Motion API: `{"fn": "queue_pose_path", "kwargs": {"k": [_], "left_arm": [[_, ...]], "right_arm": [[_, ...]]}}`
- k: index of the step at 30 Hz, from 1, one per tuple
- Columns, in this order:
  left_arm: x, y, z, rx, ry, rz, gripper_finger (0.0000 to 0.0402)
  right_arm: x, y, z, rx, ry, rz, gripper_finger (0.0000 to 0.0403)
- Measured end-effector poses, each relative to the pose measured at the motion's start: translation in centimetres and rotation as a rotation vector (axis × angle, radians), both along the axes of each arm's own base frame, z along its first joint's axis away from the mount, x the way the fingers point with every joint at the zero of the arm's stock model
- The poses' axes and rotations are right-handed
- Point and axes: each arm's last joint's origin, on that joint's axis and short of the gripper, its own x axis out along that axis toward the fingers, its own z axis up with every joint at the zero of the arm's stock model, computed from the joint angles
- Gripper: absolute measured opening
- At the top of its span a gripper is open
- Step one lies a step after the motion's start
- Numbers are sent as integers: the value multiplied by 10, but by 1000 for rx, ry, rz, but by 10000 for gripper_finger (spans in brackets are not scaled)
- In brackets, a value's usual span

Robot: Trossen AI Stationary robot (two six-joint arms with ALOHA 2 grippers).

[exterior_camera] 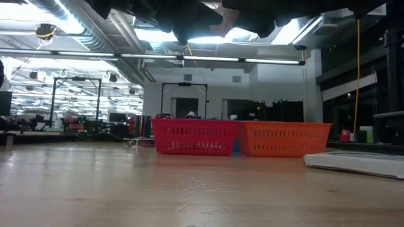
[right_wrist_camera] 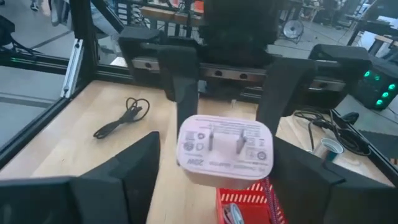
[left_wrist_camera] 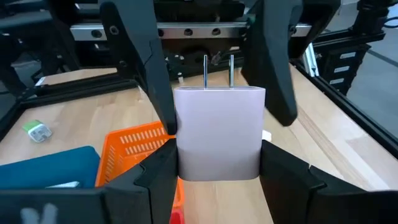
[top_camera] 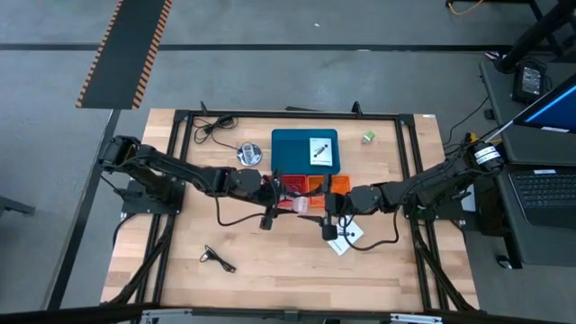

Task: Pick and place items into bin
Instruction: Put the white charger adapter into the orange bin

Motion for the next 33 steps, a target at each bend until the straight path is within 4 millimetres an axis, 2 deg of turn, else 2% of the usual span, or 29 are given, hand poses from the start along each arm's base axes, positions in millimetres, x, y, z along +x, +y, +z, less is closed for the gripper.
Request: {"fn": "queue_pose_path", "kwargs": {"k": [10,14,22,26,33], "left_arm": [[1,0,2,-24,-22,-40,186],[1,0,1,-37,-11,-23,188],[0,0,-1,-55,19,3,224],[-2,-1,-2,-51,35,1,229],[-16,1,12,-47,57,4,221]], "right_arm": [[0,-1,0,0,-3,-9,165],[0,-1,0,7,1,-6,165],[0,-1,-1,7,8,-3,165],[0,-1,-1,6,11,-2,165],[0,-1,-1,4,12,-2,165]]}}
